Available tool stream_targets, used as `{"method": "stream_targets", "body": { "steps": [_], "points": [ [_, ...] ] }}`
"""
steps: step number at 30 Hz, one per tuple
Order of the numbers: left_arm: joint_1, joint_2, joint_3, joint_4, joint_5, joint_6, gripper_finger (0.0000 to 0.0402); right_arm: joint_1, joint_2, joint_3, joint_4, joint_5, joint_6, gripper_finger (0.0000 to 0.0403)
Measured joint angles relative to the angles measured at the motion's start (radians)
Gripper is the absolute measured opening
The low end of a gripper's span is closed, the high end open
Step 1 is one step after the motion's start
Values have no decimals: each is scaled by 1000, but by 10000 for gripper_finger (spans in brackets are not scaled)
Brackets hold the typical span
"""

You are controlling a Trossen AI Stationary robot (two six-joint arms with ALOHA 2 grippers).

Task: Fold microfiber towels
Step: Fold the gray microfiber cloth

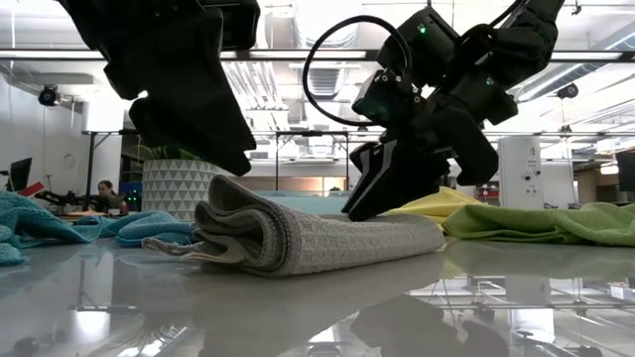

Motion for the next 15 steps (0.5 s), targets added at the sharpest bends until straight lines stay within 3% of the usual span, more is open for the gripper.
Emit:
{"method": "stream_targets", "body": {
  "steps": [5, 11, 15],
  "points": [
    [1, 36, -2, 9, 36, -25, 127, 0, -1, 0, -4, 0, 2, 15],
    [1, 83, -2, 49, 97, -15, 105, 0, -25, 0, -10, -1, 2, 9],
    [2, 67, -2, 33, 97, 40, 48, 1, -68, 0, -26, -1, -21, 9]
  ]
}}
